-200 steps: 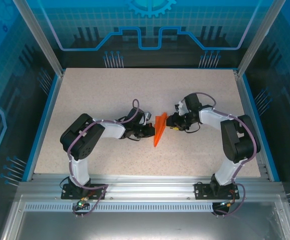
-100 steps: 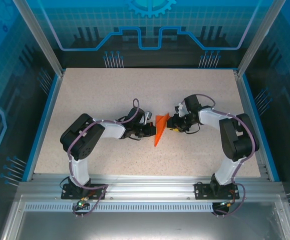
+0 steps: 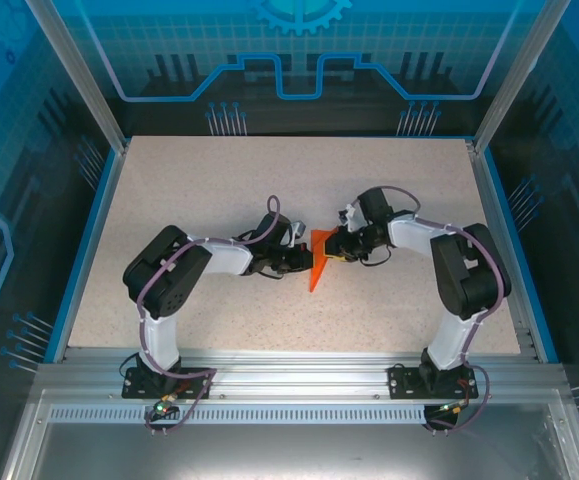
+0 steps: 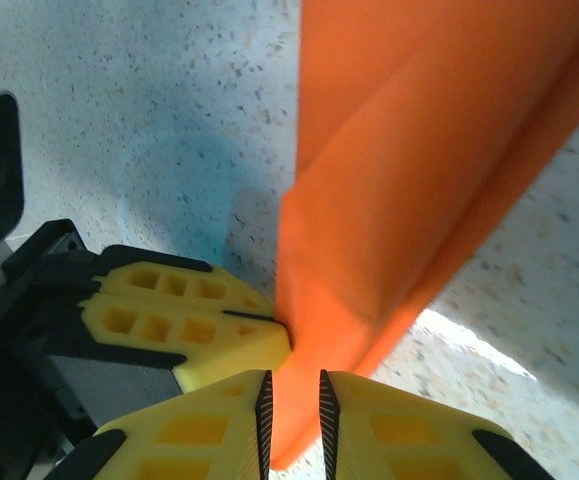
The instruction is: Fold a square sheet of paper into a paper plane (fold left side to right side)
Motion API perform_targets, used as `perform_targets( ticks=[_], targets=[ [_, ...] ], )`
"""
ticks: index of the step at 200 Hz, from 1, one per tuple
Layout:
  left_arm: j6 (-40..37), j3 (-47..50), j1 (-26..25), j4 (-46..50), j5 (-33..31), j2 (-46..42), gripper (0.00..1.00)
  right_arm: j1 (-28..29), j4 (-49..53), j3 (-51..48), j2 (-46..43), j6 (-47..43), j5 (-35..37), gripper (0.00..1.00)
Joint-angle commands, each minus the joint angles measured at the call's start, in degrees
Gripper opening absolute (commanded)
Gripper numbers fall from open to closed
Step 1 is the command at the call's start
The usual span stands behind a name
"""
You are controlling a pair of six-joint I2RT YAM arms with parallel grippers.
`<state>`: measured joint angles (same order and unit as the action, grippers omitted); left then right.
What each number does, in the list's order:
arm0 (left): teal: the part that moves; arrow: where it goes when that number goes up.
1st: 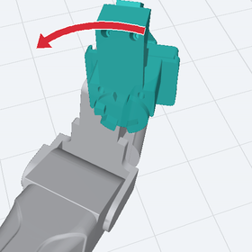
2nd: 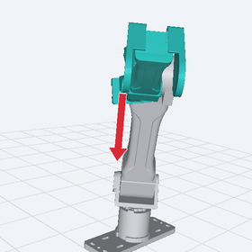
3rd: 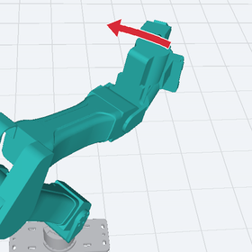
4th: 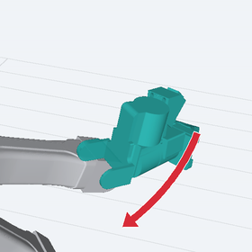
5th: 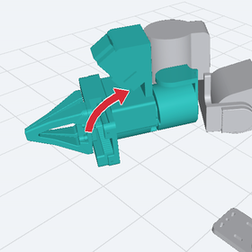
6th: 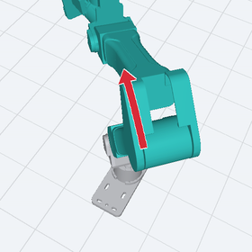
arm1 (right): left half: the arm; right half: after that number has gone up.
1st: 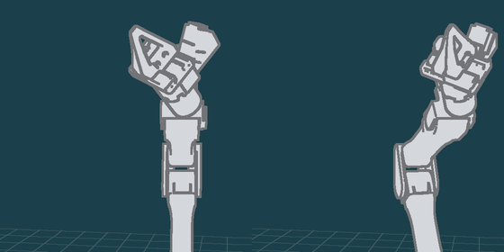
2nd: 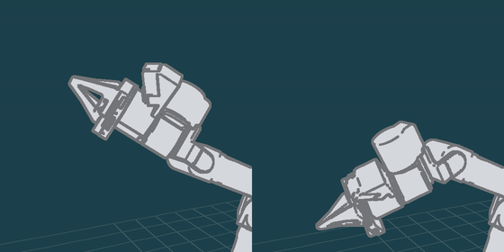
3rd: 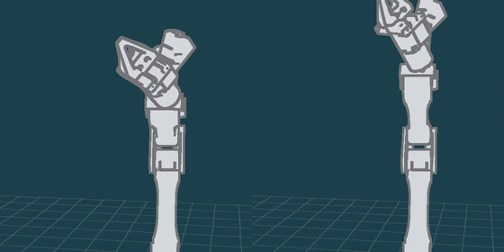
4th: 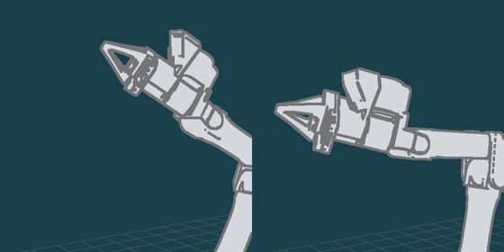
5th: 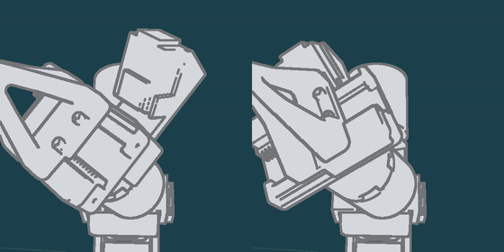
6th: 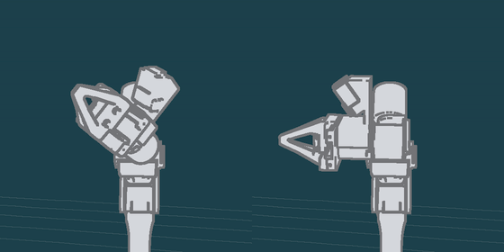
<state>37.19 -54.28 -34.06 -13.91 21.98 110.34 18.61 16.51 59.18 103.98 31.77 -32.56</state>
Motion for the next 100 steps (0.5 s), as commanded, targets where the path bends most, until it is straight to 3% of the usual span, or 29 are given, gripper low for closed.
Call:
perform_targets(
  ticks=[1,100],
  targets=[
    [-0.76,-1.35,-0.03,2.23,0.57,1.28,0.03,1.03,-0.67,2.76,2.52,0.93,-0.25,0.21],
    [-1.04,-2.4,-0.05,3.53,0.79,2.41,0.03,1.16,0.46,5.19,5.74,-0.51,0.94,0.21]
  ],
)
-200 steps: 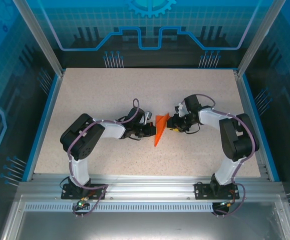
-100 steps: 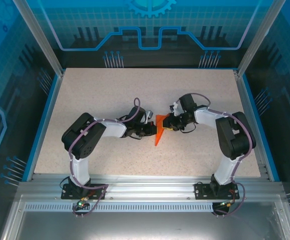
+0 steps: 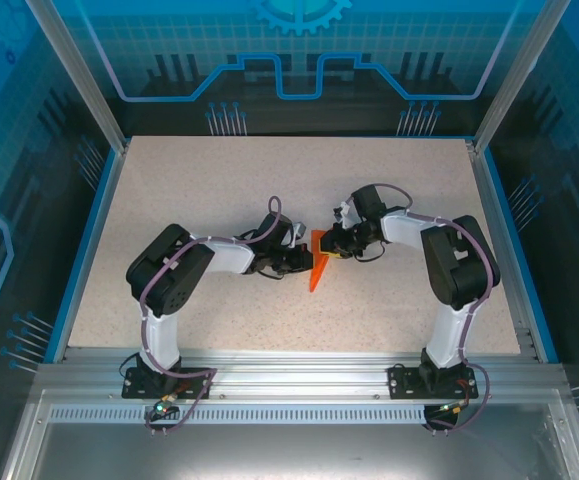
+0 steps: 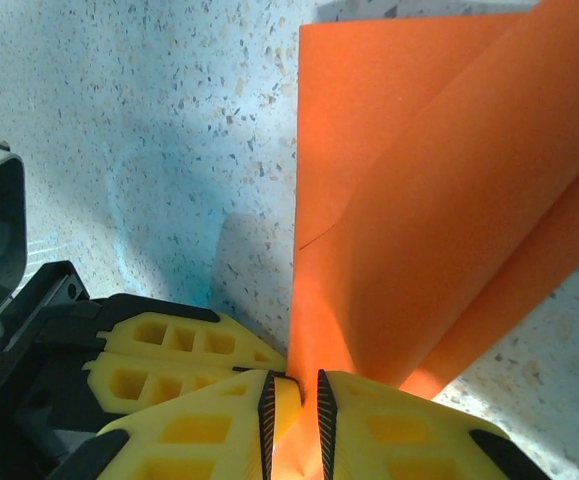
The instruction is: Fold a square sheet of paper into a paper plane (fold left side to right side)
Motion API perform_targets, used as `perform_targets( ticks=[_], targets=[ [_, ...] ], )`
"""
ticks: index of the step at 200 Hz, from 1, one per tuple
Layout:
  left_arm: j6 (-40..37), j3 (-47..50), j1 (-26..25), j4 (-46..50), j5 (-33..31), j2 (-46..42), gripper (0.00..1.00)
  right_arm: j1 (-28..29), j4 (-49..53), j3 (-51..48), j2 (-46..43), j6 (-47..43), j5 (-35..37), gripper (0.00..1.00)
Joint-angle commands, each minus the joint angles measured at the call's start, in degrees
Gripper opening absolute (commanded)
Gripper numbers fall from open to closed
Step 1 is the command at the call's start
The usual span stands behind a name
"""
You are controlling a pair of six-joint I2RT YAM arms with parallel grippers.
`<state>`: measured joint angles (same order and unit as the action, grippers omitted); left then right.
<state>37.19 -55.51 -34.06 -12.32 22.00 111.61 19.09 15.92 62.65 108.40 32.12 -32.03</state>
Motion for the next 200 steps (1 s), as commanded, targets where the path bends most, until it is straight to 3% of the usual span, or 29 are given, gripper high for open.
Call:
perform_targets(
  ticks=[1,157,200],
  targets=[
    [-1.05,-1.18,-0.09,1.98,0.76,1.15,0.03,0.68,1.04,1.78,1.39,-0.85,0.49,0.21],
    [-1.81,-2.28,-0.5,3.66,1.2,2.26,0.03,0.6,4.93,2.61,4.44,-2.5,5.02,0.21],
    [-2.15,0.36,-0.39,3.24,0.05,-1.97,0.09,0.59,6.91,2.53,5.95,-2.15,6.0,0.21]
  ],
)
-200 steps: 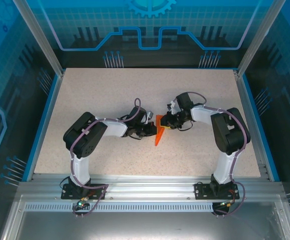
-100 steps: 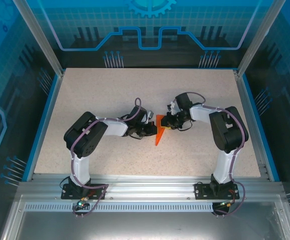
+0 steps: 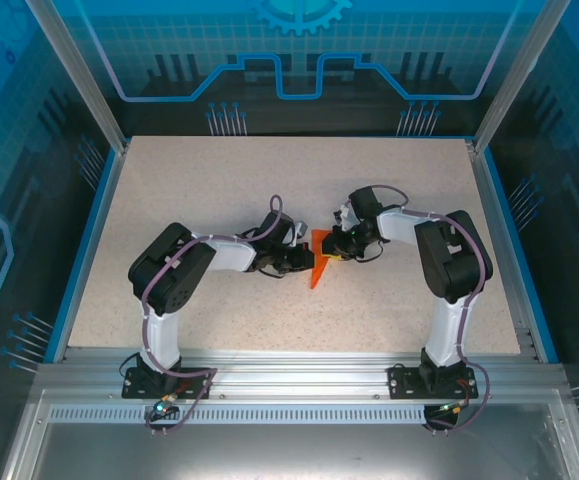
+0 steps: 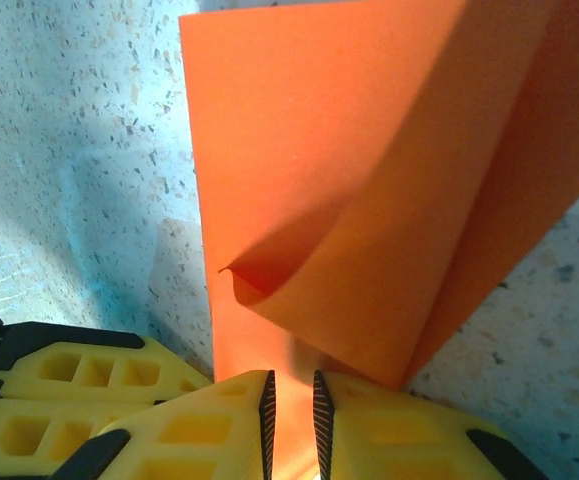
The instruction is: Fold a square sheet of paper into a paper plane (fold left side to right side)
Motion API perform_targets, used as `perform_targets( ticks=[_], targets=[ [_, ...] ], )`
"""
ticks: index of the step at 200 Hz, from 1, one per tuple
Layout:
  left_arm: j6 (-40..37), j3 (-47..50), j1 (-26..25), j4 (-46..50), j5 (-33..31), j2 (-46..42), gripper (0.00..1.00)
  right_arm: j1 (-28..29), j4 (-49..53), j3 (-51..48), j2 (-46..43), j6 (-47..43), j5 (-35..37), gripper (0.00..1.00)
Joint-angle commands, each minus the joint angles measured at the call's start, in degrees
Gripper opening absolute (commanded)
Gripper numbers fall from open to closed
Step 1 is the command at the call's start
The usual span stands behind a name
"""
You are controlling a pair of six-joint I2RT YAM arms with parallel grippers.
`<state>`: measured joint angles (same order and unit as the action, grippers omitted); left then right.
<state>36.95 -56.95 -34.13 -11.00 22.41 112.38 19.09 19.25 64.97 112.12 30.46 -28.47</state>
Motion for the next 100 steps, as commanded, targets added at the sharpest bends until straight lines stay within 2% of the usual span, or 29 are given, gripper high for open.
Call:
perform_targets(
  ticks=[1,47,71,100],
  targets=[
    [-1.9,1.95,-0.32,1.85,-0.4,-2.93,0.09,0.59,3.64,0.18,2.23,-0.49,2.44,0.21],
    [-1.32,7.45,-0.35,1.86,-1.19,-12.68,0.3,0.35,3.92,-0.79,2.95,-0.43,2.39,0.21],
    [-0.88,9.21,-0.43,1.72,-0.46,-15.73,0.32,0.31,3.35,-1.05,2.86,-0.44,2.02,0.21],
    [-0.18,7.57,-1.37,-0.16,2.79,-14.34,0.32,0.33,2.95,-1.15,2.86,-0.5,1.87,0.21]
  ],
)
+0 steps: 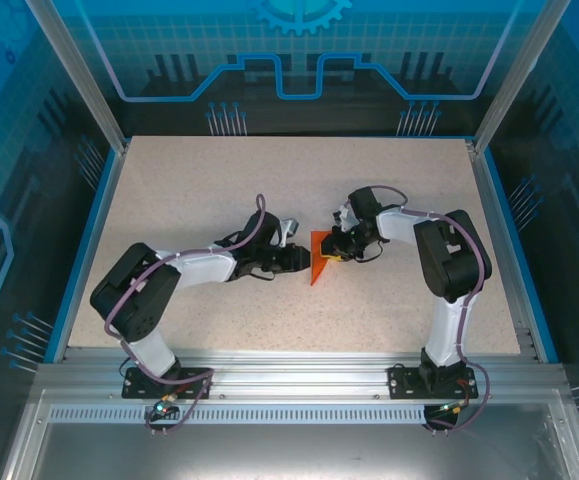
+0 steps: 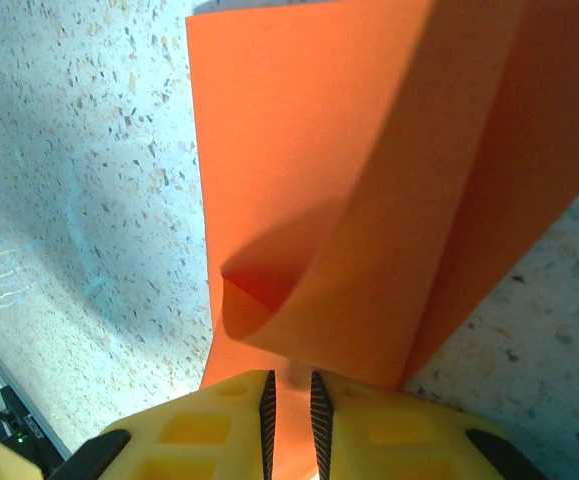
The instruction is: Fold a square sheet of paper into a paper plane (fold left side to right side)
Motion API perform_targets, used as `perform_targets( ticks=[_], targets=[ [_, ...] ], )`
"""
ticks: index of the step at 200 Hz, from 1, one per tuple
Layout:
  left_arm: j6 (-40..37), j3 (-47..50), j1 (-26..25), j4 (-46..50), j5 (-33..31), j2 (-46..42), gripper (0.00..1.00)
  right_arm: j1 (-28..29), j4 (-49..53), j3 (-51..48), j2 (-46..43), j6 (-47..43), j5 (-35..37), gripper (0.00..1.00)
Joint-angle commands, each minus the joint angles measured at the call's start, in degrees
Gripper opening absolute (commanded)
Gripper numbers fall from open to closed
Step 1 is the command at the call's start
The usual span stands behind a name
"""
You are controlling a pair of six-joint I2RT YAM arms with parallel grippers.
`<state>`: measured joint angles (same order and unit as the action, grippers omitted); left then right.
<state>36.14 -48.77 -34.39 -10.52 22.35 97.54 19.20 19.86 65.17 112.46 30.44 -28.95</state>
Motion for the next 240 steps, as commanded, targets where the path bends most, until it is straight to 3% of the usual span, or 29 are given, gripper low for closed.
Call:
perform_targets(
  ticks=[1,92,240],
  targets=[
    [0.61,-0.7,-1.16,-0.64,2.91,0.66,0.31,0.18,2.31,-1.31,2.55,-0.47,2.34,0.21],
    [-0.54,-6.43,-3.96,0.14,5.65,10.29,0.26,0.22,2.42,-1.16,2.48,-0.5,1.62,0.21],
    [-1.51,-4.69,-6.12,3.75,7.66,12.28,0.27,0.25,3.19,-0.65,2.78,-0.73,1.97,0.21]
  ],
)
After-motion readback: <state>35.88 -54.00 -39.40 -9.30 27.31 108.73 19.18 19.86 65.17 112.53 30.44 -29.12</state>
